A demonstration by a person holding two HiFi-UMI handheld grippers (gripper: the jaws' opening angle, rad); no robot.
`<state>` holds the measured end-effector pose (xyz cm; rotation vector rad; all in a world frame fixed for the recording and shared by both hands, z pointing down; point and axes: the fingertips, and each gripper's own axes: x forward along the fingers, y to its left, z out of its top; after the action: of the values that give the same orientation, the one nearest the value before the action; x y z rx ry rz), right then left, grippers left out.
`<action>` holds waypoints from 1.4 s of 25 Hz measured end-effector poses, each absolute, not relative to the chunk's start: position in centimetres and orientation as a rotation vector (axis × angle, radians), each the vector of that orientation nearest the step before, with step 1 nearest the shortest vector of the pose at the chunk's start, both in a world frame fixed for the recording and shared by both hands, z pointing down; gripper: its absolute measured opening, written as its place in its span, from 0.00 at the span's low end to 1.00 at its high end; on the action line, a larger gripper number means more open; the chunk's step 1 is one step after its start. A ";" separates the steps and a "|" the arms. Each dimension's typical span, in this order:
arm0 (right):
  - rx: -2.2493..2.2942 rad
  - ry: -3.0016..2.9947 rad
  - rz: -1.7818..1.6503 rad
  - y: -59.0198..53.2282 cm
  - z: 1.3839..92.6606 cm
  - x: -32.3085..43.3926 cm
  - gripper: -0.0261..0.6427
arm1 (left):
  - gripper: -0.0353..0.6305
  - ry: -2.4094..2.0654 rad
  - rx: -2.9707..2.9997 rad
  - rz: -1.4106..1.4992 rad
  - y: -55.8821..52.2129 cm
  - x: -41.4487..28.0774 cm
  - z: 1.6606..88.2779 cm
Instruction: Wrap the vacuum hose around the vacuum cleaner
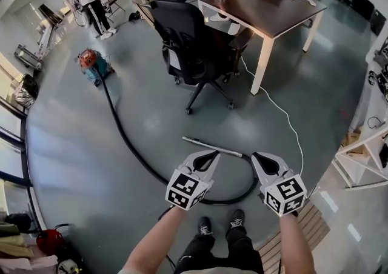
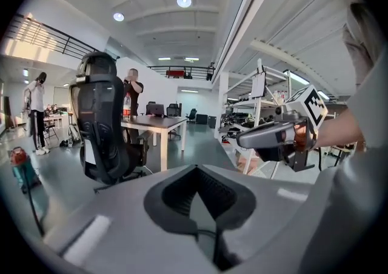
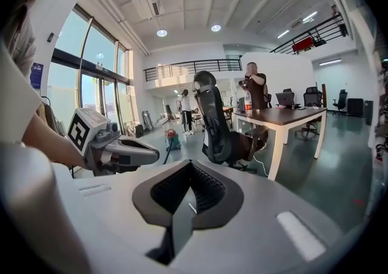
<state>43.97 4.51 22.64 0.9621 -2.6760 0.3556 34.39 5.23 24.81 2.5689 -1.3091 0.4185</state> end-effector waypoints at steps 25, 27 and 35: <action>0.642 -2.436 0.361 -3.2 85.0 40.0 0.20 | 0.10 -0.915 2.539 1.216 -7.7 28.7 92.7; 0.629 -2.434 0.337 -3.3 87.4 39.9 0.20 | 0.15 -0.864 2.554 1.290 -8.5 28.5 95.9; 0.640 -2.402 0.316 -2.5 93.7 41.2 0.19 | 0.36 -0.637 2.592 1.532 -13.6 28.6 104.6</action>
<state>41.25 -2.50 93.75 0.6404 -2.4017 0.3159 28.59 -13.58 104.57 2.5925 -0.6374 1.5323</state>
